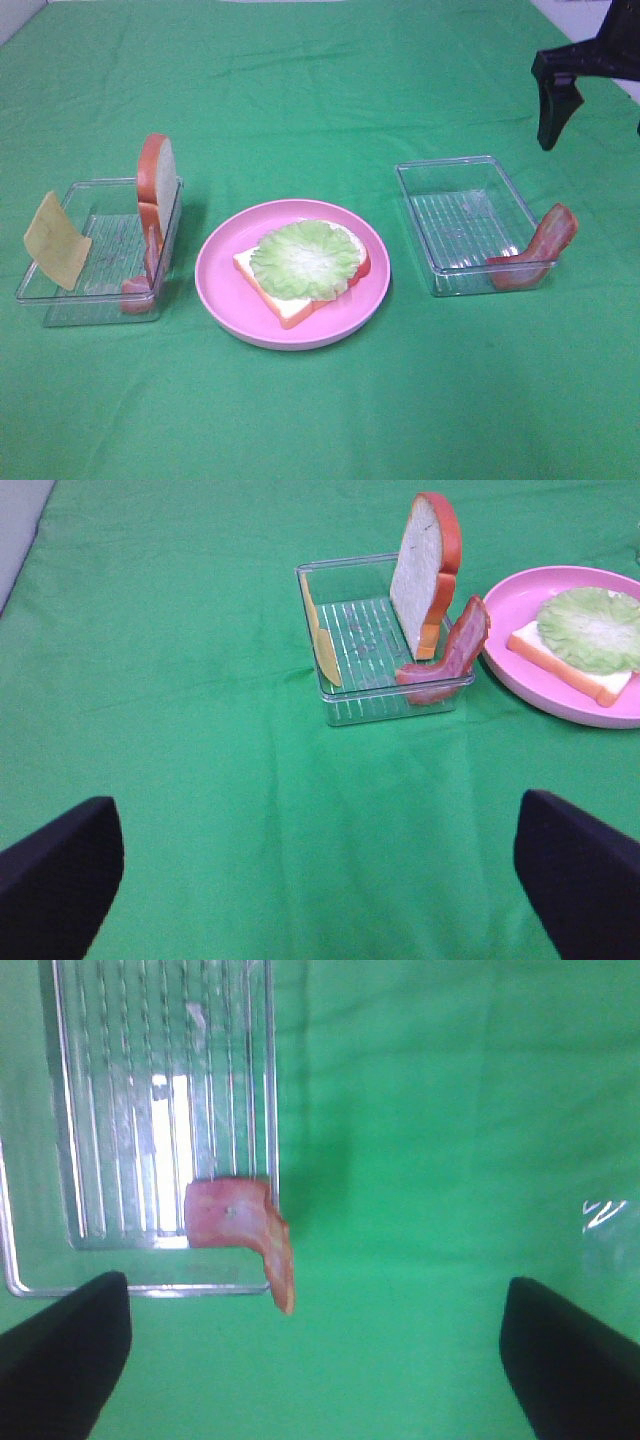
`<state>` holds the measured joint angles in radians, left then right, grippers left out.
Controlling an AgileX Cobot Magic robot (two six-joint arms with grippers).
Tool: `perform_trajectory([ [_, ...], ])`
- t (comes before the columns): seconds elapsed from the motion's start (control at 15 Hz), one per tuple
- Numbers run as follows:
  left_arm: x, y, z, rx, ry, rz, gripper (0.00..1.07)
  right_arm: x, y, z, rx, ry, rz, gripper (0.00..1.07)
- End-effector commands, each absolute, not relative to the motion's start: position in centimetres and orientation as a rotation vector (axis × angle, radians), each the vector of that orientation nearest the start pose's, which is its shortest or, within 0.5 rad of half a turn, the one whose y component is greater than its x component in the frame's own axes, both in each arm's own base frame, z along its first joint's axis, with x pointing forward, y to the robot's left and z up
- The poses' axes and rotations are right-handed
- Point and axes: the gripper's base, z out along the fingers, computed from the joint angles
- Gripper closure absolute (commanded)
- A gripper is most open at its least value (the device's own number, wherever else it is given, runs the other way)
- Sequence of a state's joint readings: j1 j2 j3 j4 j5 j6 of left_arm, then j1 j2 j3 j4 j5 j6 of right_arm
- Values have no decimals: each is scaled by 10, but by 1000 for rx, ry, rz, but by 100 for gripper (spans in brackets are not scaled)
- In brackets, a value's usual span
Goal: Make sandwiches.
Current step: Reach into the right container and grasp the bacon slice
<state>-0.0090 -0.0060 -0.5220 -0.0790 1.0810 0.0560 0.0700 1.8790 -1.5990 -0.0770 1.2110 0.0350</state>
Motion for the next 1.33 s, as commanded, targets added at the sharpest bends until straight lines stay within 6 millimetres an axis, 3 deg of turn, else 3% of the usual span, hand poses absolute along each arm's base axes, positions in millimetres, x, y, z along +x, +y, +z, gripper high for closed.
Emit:
perform_trajectory([
  [0.07,-11,-6,281,70,2018,-63,6,379,22,235,-86,3012,-60,11],
  [0.53,-11,-6,281,70,2018,-63,6,371,23,172,-87,2992,-35,11],
  [0.8,-11,-6,281,70,2018,-63,6,375,24,158,-81,3008,-25,16],
  [0.93,-11,-6,281,70,2018,-63,6,375,24,157,-72,3006,-24,36],
  [1.2,-11,-6,281,70,2018,-63,6,375,23,158,-30,3003,-40,105],
  [1.33,-11,-6,281,70,2018,-63,6,375,23,158,-33,3012,-41,107],
])
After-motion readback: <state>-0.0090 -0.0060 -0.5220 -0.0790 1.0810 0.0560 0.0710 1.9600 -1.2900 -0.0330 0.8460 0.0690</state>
